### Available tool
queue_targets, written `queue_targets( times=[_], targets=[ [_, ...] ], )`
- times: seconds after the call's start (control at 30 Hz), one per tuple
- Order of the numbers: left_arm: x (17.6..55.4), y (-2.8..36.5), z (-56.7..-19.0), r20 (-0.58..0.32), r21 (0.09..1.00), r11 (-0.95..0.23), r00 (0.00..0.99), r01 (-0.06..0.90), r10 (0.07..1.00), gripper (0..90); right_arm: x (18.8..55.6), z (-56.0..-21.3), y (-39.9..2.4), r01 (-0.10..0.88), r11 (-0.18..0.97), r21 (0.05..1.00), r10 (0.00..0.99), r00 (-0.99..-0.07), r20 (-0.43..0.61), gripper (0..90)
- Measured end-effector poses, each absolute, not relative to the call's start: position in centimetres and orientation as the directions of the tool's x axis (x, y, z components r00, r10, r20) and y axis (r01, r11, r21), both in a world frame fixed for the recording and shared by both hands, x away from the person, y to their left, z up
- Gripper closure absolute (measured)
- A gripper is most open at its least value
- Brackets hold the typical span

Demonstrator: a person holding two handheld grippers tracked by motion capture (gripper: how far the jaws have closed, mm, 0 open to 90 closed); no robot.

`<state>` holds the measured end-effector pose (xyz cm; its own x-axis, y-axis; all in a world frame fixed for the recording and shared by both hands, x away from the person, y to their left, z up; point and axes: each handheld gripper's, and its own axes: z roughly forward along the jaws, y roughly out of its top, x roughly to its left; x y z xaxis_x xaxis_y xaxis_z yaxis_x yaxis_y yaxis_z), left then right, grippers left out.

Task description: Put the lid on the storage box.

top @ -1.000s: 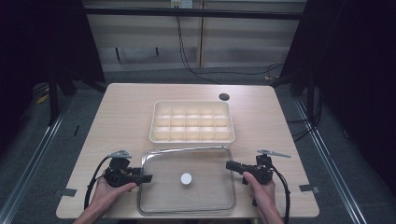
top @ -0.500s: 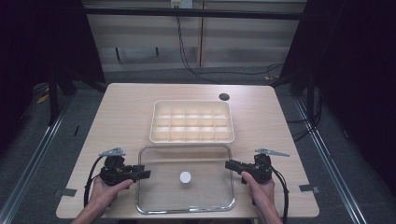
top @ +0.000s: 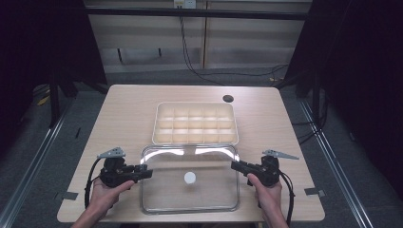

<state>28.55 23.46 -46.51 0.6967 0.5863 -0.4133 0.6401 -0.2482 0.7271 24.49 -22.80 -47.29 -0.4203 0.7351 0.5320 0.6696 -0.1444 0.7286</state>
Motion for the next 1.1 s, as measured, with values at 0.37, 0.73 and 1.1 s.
queue_targets(
  times=[0.37,0.73,1.1],
  targets=[
    [28.3,23.7,-46.0,-0.390,0.763,-0.237,0.720,0.602,0.574,61.7,24.2,-46.6,-22.8,0.648,-0.157,0.745,0.733,-0.429,0.528,72.1],
    [27.8,23.8,-44.7,-0.340,0.813,-0.224,0.751,0.537,0.567,66.5,23.8,-45.6,-22.9,0.605,-0.174,0.777,0.729,-0.451,0.514,73.2],
    [27.7,23.9,-43.8,-0.340,0.827,-0.202,0.752,0.525,0.564,69.4,23.7,-45.0,-22.9,0.595,-0.175,0.784,0.732,-0.454,0.508,73.1]
  ],
)
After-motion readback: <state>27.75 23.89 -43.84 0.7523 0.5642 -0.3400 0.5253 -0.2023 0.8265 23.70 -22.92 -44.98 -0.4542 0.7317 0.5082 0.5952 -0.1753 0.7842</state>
